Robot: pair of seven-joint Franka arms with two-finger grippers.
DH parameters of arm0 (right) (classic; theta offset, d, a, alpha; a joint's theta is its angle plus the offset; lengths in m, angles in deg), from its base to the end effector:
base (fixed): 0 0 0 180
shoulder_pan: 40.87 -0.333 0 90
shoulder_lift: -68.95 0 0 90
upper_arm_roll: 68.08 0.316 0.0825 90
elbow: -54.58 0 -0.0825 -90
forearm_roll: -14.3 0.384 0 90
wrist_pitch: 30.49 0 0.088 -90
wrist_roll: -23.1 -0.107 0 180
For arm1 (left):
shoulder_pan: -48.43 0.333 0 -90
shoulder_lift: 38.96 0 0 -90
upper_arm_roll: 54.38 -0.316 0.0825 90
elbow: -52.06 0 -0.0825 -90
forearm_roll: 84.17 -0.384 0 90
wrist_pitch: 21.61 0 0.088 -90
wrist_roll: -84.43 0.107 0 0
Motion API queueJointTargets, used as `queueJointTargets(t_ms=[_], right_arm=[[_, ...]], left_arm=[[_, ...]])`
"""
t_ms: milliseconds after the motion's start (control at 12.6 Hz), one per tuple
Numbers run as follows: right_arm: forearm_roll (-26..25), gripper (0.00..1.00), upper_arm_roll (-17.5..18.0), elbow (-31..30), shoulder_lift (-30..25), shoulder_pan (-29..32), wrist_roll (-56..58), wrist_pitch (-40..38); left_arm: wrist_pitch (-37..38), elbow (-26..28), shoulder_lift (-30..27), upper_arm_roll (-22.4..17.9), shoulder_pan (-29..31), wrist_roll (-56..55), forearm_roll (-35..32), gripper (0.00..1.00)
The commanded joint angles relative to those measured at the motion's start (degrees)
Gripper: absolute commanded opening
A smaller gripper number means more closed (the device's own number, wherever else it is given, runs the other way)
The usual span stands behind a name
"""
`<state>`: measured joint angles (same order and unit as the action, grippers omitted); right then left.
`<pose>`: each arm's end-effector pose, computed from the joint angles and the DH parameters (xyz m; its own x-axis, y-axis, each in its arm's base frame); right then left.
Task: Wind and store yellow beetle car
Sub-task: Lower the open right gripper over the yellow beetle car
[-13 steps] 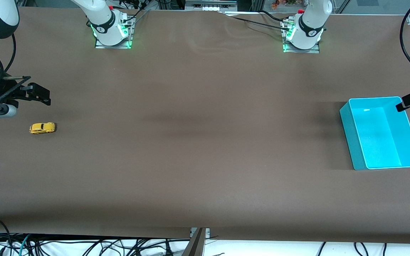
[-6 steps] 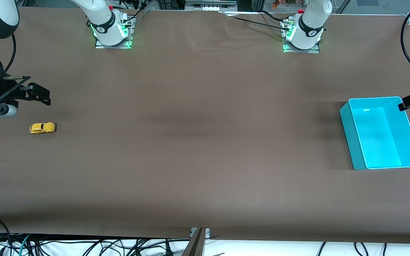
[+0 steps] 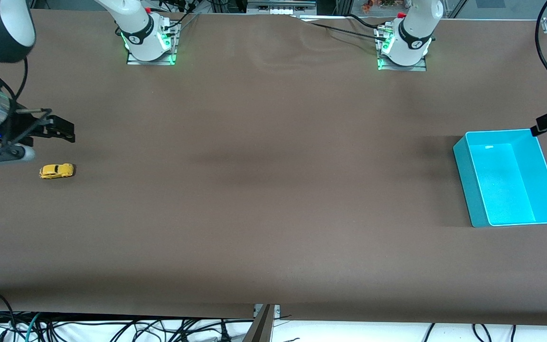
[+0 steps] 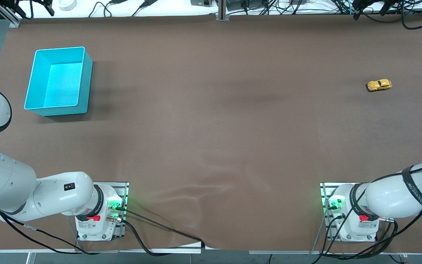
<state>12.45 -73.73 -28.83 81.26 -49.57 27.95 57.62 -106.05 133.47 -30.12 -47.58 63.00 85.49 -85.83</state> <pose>0.6101 0.0349 0.5510 0.9815 0.1353 -0.1354 0.1421 -0.9890 0.0418 0.5842 0.0888 0.5986 0.9879 0.1185 -0.1003 0.1182 -0.9929 -0.0089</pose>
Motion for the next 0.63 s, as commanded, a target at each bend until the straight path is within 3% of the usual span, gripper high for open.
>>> queueJointTargets(t_ms=[0,238,554], right_arm=[[-0.9,1.00,-0.3,0.2,1.6,0.3,1.1,-1.8],[-4.0,1.00,-0.3,0.1,3.1,2.7,19.7,-1.5],[-6.2,1.00,-0.3,-1.0,7.2,6.8,37.0,1.0]], left_arm=[[0.3,-0.7,2.2,0.4,0.0,-0.5,-1.4,1.00],[0.9,-1.1,0.8,1.0,-1.6,-0.1,-1.2,1.00],[3.4,-1.1,-1.5,5.5,-2.3,-0.4,-0.9,1.00]])
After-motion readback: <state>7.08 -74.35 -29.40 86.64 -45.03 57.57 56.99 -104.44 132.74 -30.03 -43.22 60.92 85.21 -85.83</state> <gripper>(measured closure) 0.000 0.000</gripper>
